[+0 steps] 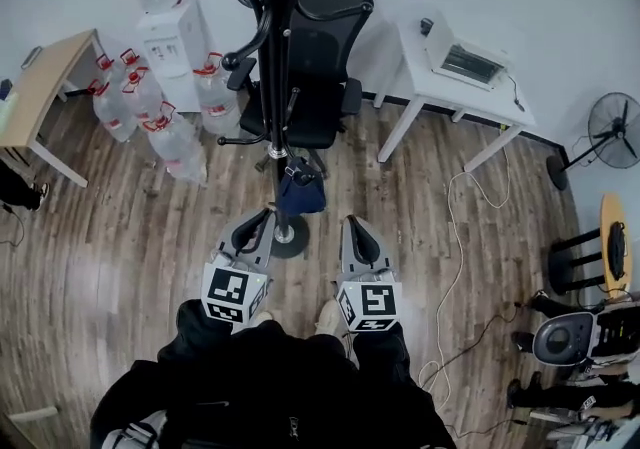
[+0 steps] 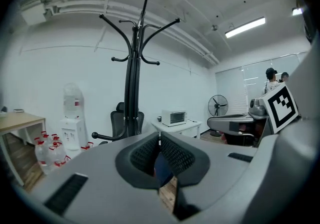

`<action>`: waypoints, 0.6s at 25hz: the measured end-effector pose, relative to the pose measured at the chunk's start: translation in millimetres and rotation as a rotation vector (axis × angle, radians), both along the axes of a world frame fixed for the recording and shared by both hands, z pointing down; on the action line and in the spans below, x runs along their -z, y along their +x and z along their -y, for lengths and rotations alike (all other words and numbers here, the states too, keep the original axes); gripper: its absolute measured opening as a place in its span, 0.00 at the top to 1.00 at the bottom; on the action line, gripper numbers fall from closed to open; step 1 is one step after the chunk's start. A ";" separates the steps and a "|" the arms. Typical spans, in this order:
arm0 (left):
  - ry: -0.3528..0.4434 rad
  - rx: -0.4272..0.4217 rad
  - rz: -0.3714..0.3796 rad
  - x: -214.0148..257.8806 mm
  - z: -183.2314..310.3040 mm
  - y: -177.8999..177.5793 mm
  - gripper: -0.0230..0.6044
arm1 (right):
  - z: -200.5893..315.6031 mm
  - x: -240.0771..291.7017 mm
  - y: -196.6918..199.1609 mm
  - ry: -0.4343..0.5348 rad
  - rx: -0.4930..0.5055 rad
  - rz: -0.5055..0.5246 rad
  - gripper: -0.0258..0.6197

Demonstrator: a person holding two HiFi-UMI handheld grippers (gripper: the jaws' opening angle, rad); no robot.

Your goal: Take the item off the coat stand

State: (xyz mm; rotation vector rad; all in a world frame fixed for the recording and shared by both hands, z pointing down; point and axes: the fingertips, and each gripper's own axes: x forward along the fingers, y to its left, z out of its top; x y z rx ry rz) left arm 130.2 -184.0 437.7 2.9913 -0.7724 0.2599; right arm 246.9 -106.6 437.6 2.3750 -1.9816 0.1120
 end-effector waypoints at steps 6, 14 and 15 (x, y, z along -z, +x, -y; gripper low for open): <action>-0.013 0.116 0.015 -9.8 16.3 12.5 0.91 | 33.4 -11.1 18.3 -0.017 0.126 0.012 0.94; -0.054 0.296 0.034 -34.3 35.5 0.8 0.91 | 73.7 -40.0 23.5 -0.063 0.280 0.021 0.94; -0.060 0.317 0.038 -38.0 36.1 -1.4 0.91 | 77.5 -45.1 23.4 -0.072 0.296 0.020 0.94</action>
